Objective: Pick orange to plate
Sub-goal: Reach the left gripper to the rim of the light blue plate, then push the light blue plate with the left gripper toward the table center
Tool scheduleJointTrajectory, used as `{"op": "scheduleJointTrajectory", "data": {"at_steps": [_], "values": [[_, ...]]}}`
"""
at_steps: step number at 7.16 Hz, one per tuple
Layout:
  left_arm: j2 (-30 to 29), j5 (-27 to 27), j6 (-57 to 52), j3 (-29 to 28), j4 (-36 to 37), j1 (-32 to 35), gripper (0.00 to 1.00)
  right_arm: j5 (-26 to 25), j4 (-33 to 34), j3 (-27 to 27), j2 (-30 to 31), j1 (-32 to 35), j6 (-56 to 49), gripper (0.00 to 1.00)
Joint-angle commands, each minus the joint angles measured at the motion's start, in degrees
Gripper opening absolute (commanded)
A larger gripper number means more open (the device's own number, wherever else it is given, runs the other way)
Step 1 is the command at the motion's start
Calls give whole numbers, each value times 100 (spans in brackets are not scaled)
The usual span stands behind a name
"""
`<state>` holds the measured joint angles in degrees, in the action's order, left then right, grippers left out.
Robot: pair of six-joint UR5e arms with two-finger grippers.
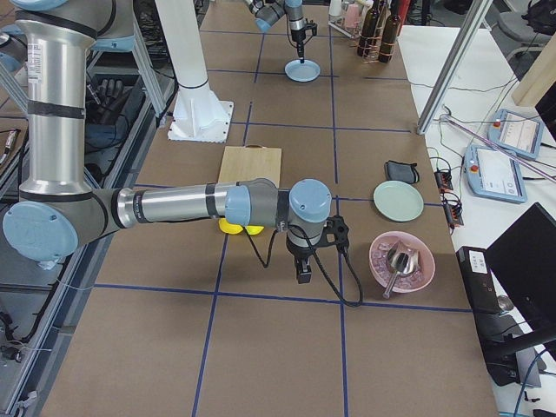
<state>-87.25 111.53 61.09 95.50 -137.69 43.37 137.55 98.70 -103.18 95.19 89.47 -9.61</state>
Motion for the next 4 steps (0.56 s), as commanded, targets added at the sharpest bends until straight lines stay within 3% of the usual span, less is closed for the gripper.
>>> {"op": "scheduleJointTrajectory", "data": {"at_steps": [1, 2, 4], "values": [[-37, 52, -1, 379, 5, 14, 0, 0, 0, 0, -1, 0, -6, 100], [-133, 61, 60, 616, 6, 14, 0, 0, 0, 0, 8, 0, -6, 100], [-1043, 44, 436, 541, 415, 14, 0, 0, 0, -9, 8, 0, 3, 100]]}}
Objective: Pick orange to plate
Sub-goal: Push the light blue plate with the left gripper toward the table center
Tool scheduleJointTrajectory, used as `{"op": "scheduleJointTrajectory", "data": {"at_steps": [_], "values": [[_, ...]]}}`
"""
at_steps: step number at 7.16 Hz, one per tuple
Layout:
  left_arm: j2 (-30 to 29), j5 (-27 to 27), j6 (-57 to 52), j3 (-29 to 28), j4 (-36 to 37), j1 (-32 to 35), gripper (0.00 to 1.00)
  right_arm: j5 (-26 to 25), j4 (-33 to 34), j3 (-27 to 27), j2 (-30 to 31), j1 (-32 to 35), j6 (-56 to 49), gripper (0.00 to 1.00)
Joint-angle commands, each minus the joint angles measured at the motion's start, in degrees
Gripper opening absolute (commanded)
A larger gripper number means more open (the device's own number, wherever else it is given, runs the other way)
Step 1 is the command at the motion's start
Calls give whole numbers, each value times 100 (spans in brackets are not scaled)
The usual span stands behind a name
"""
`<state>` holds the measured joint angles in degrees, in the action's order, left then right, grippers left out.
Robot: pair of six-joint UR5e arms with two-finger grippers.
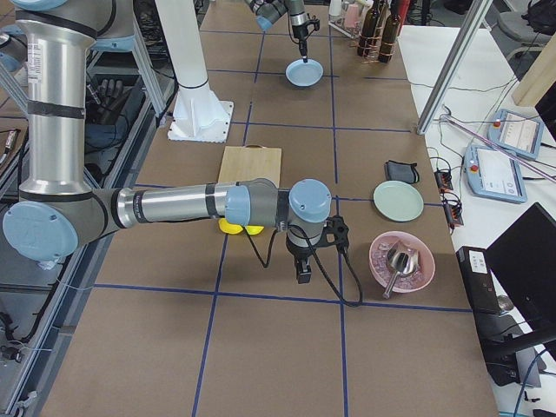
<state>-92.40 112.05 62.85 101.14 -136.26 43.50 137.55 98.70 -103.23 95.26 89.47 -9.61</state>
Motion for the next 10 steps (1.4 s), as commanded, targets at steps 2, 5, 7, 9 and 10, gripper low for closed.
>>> {"op": "scheduleJointTrajectory", "data": {"at_steps": [2, 5, 7, 9, 10], "values": [[-2212, -34, 1058, -601, 1413, -182, 0, 0, 0, -4, 1, 0, 3, 100], [-3493, -400, 1738, -1849, 1506, -937, 0, 0, 0, 13, 1, 0, 3, 100], [-3487, -552, 1678, -1870, 1462, -1132, 0, 0, 0, 31, -8, 0, 3, 100], [-3469, -552, 1651, -1853, 1435, -1142, 55, 0, 0, 31, -8, 0, -6, 100], [-3452, -552, 1642, -1835, 1453, -1142, 100, -9, -9, 14, -16, -9, 3, 100]]}}
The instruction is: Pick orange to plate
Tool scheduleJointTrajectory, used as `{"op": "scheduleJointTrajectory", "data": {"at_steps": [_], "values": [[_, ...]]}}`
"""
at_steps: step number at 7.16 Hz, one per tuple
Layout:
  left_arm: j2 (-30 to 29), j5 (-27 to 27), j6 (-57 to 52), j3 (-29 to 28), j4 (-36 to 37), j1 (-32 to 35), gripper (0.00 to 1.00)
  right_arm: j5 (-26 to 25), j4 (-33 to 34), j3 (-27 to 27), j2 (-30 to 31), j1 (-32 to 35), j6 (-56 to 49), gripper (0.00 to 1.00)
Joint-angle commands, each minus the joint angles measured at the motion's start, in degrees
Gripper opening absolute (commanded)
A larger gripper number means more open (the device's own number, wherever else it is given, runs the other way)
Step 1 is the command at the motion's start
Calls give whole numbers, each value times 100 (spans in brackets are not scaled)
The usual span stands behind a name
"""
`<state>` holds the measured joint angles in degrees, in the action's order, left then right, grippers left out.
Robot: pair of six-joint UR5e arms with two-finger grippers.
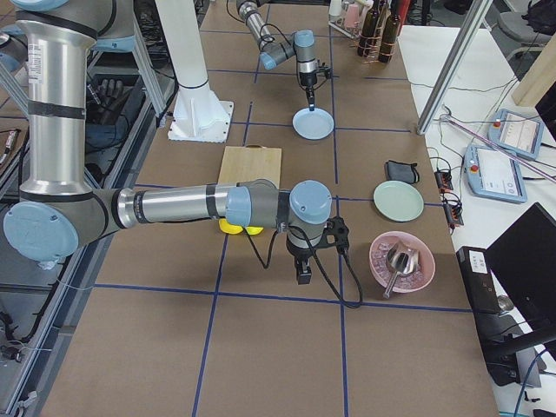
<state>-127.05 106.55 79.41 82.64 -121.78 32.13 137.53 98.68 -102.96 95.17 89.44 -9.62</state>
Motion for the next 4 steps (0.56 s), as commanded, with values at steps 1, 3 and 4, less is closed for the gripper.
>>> {"op": "scheduleJointTrajectory", "data": {"at_steps": [1, 3, 4], "values": [[40, 84, -335, 155, 66, 56, 100, 2, -7, -57, -24, -6, 21, 100], [721, 889, -1492, 1090, 590, 616, 100, 19, -7, -127, -357, -155, 30, 100], [1082, 1050, -2525, 1723, 1177, 1054, 100, -7, -7, -258, -367, -260, 13, 100]]}}
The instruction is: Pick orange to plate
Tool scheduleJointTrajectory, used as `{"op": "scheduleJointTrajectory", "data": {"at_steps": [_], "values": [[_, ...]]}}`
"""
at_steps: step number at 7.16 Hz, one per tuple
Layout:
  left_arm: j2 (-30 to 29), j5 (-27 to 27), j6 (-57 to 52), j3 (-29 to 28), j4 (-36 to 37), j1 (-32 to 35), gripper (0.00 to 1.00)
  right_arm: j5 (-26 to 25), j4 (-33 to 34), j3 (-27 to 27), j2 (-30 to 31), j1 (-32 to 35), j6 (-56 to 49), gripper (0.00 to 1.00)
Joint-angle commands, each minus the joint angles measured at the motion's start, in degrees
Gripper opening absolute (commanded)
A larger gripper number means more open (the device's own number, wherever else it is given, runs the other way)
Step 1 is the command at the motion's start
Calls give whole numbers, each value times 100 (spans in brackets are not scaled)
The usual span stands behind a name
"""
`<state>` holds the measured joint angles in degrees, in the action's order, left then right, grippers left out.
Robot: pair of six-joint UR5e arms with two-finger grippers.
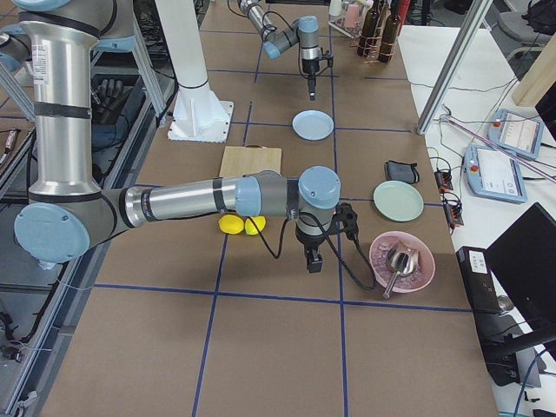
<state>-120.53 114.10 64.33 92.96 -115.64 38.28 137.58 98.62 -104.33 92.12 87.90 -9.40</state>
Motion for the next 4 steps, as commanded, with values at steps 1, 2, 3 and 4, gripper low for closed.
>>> {"op": "scheduleJointTrajectory", "data": {"at_steps": [1, 2, 3, 4], "values": [[720, 305, -2064, 1098, 1178, 879, 100, -30, 0, -114, -141, -246, -18, 100], [967, 392, -3301, 1206, 1585, 1536, 100, -47, 0, -131, -176, -447, -10, 100], [1396, 881, -4549, 1198, 1693, 2299, 100, -65, 0, -88, -307, -528, 147, 100], [1826, 1355, -5762, 1120, 1720, 3020, 100, -65, 0, -87, -570, -659, 723, 100]]}}
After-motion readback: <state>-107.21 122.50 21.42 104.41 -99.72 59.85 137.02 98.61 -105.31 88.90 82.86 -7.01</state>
